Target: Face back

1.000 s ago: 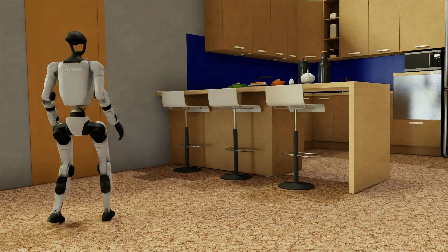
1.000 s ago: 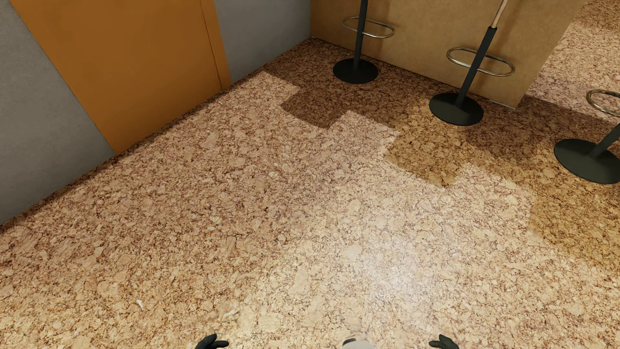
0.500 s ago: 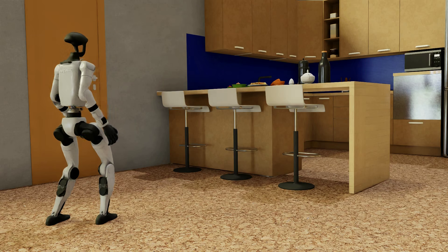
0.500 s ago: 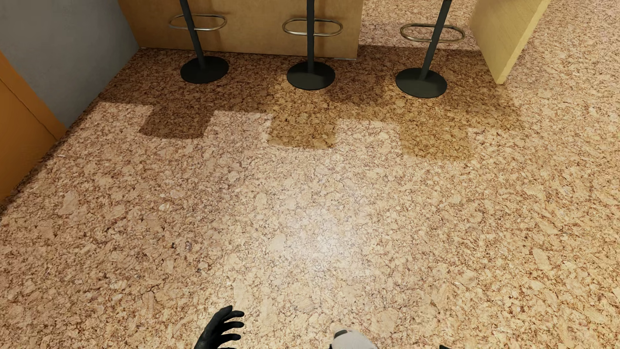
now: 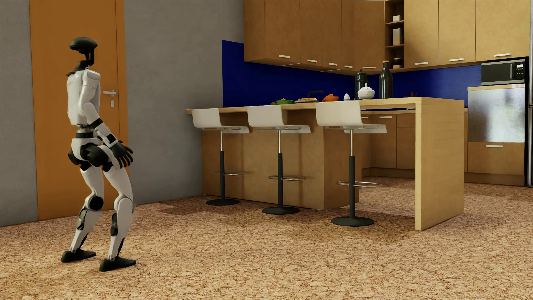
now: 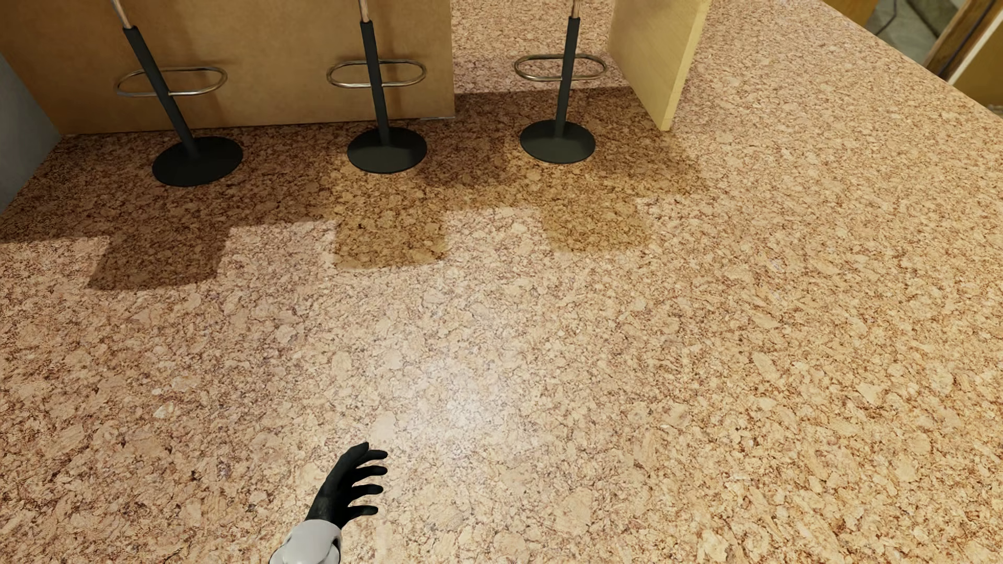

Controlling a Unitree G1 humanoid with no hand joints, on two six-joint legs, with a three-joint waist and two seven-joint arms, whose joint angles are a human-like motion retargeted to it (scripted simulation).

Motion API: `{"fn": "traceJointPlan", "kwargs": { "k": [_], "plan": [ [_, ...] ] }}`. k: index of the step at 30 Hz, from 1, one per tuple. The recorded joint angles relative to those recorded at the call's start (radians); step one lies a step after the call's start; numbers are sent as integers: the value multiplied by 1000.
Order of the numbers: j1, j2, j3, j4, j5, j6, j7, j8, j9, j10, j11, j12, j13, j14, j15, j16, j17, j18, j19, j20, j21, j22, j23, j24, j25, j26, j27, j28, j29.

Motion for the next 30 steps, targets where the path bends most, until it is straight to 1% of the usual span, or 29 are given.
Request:
{"fn": "traceJointPlan", "kwargs": {
  "k": [1,2,3,4,5,6,7,8,9,10,11,12,13,14,15,16,18,19,20,21,23,24,26,27,28,30],
  "plan": [
    [-3,21,61,-10,0,3,-25,-3,25,17,-23,17,-54,30,14,0,-5,17,5,-20,-14,-26,-20,-28,7,-14,4,19,23],
    [-9,23,101,-15,4,14,-39,-5,31,11,-42,70,-121,31,28,18,1,81,5,-11,3,-22,-48,-56,21,-24,-11,27,35],
    [6,15,145,-20,8,27,-50,-1,23,-41,-54,111,-174,3,38,27,27,91,5,6,33,37,-52,-76,34,-21,-56,32,37],
    [12,12,179,-15,9,46,-53,1,19,-70,-64,161,-194,25,46,7,42,-16,9,25,58,36,-52,-84,40,8,-102,39,38],
    [9,10,192,-18,8,59,-50,8,19,-76,-73,191,-205,30,52,-4,62,-19,13,20,77,53,-52,-81,38,44,-130,43,37],
    [7,9,199,-21,8,68,-46,16,27,-74,-75,198,-206,31,56,-13,64,-15,17,30,80,37,-42,-66,27,86,-141,37,40],
    [11,10,195,-21,8,71,-37,24,36,-77,-82,193,-195,33,62,-8,67,-11,20,21,72,23,-33,-37,8,109,-131,27,44],
    [18,14,184,-22,9,68,-33,29,49,-81,-84,180,-177,35,65,-2,74,-11,20,30,70,25,-44,-2,-15,113,-99,13,48],
    [19,14,177,-22,9,62,-34,29,58,-77,-79,156,-163,35,64,2,63,-11,20,13,73,32,-43,35,-37,101,-62,1,53],
    [19,11,168,-29,2,53,-32,32,62,-81,-74,145,-154,39,63,-7,39,-9,22,13,63,16,-48,57,-54,83,-19,-7,61],
    [19,13,162,-30,2,50,-32,31,61,-82,-79,143,-157,42,67,-10,36,-8,23,-8,44,8,-40,66,-66,60,11,-12,65],
    [11,10,164,-26,6,49,-33,30,52,-83,-90,149,-151,45,76,-9,37,-8,23,2,44,5,-65,61,-72,37,28,-24,65],
    [14,15,159,-26,7,47,-31,32,47,-88,-101,152,-158,48,83,-12,36,-6,25,3,54,24,-55,48,-72,23,8,-29,64],
    [19,18,156,-28,6,41,-27,37,44,-88,-101,153,-152,48,84,-18,50,-4,27,10,51,26,-59,33,-66,22,-16,-31,64],
    [19,25,153,-24,11,44,-29,38,37,-81,-106,158,-145,44,82,-27,42,-3,29,23,59,21,-55,26,-55,28,-37,-32,68],
    [13,19,151,-26,9,37,-30,39,22,-80,-105,164,-147,45,83,-20,37,-2,30,30,58,29,-57,30,-45,34,-44,-36,71],
    [17,14,149,-30,6,15,-26,42,6,-76,-85,190,-149,39,73,-5,54,-3,28,23,48,27,-61,46,-33,50,-54,-29,71],
    [11,8,153,-31,4,11,-28,41,4,-65,-73,171,-146,35,67,-7,52,-3,28,21,56,31,-53,46,-27,58,-56,-18,68],
    [4,6,139,-28,8,16,-31,40,4,-54,-70,167,-157,30,67,-11,36,-4,29,23,64,23,-50,38,-25,59,-48,-7,68],
    [7,7,130,-21,15,20,-24,46,6,-54,-76,158,-161,28,72,-10,32,-4,28,17,54,34,-58,25,-27,52,-37,0,69],
    [18,15,138,-23,13,21,-20,49,10,-68,-85,131,-139,33,75,-5,54,-3,29,6,47,30,-44,12,-36,34,-25,-7,65],
    [17,14,131,-25,13,29,-17,51,11,-67,-86,142,-145,31,74,-12,58,0,32,10,59,26,-58,6,-40,24,-2,-11,68],
    [19,22,157,-31,5,42,-21,46,10,-87,-111,152,-141,40,82,-14,52,4,36,8,50,32,-45,1,-40,26,-1,-5,77],
    [15,21,167,-36,-1,45,-26,41,17,-94,-118,155,-160,46,85,-16,54,6,37,28,55,17,-51,7,-38,35,-3,-1,76],
    [8,13,174,-38,-2,46,-24,44,24,-88,-108,170,-182,43,81,-13,53,7,38,19,54,22,-60,17,-39,35,-14,5,75],
    [4,5,166,-41,-5,46,-23,47,42,-77,-92,171,-195,36,71,-20,51,8,39,1,57,35,-56,33,-41,43,-58,19,71]
  ]
}}
